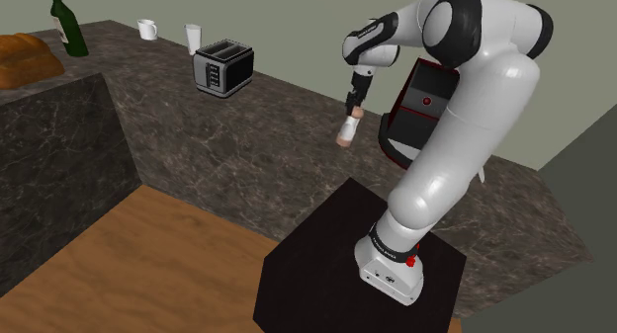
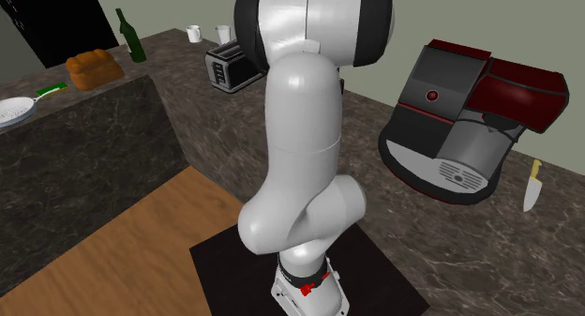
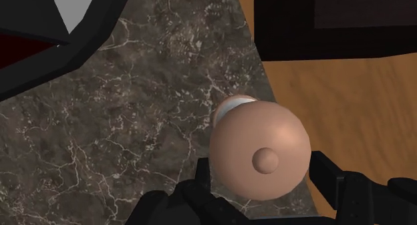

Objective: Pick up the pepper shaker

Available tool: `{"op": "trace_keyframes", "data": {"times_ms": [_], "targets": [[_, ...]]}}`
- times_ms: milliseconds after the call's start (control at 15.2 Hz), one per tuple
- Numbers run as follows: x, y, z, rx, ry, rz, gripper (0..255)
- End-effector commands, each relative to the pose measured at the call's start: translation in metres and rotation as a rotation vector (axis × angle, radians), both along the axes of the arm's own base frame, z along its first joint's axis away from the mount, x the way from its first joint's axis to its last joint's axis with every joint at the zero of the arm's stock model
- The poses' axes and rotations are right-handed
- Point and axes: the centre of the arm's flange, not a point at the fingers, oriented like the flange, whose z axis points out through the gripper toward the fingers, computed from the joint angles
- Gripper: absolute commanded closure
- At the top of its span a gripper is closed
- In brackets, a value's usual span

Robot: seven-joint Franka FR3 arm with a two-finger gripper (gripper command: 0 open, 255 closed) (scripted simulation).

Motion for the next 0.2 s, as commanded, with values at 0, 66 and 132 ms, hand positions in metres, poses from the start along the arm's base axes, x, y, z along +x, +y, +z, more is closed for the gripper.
{"op": "trace_keyframes", "data": {"times_ms": [0, 66, 132], "targets": [[-0.0003, 0.0003, 0.0114, 0.000, 0.000, 0.000, 255], [-0.0003, 0.0003, 0.0122, 0.000, 0.000, 0.000, 255], [-0.0004, 0.0003, 0.0122, 0.000, 0.000, 0.000, 255]]}}
